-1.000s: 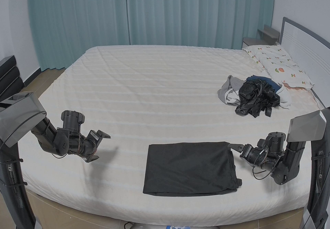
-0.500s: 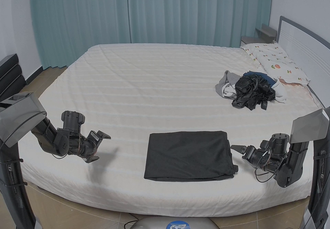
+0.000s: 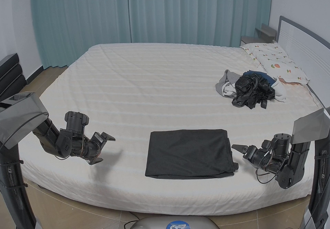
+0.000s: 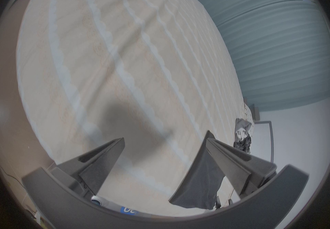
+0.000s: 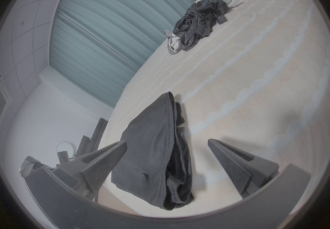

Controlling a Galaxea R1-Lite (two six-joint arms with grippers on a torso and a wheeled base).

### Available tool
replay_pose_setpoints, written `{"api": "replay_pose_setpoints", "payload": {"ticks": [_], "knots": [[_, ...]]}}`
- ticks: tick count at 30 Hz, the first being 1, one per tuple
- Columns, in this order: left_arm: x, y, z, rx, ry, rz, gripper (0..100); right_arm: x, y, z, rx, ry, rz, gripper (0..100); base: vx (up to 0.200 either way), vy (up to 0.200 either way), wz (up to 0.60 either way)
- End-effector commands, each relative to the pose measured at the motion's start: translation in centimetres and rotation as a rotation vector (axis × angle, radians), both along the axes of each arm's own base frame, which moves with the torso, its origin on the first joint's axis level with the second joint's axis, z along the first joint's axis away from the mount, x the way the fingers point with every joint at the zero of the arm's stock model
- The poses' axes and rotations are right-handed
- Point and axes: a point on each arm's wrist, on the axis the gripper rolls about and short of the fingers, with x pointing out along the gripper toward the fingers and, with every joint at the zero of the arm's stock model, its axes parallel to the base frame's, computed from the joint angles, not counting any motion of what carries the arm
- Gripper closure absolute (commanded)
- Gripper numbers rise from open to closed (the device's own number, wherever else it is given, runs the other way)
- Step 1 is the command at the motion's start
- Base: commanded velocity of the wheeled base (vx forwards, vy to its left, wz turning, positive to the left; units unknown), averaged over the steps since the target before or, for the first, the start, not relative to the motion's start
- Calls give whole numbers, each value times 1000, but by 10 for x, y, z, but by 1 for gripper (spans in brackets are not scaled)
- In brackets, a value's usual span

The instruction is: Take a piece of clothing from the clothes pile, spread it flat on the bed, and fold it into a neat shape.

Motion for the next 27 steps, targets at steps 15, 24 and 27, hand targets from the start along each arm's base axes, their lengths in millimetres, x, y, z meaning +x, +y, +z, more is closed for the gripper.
{"api": "replay_pose_setpoints", "payload": {"ticks": [15,24,27], "knots": [[-10,-53,-1,96,-85,-273,0,-1,1,-5,-3,18,4,0,0,-107,0],[0,-57,-16,198,-177,-388,0,-4,3,-10,-8,35,11,0,0,0,0],[2,-57,-18,222,-201,-416,0,-4,3,-10,-8,35,11,0,0,0,0]]}}
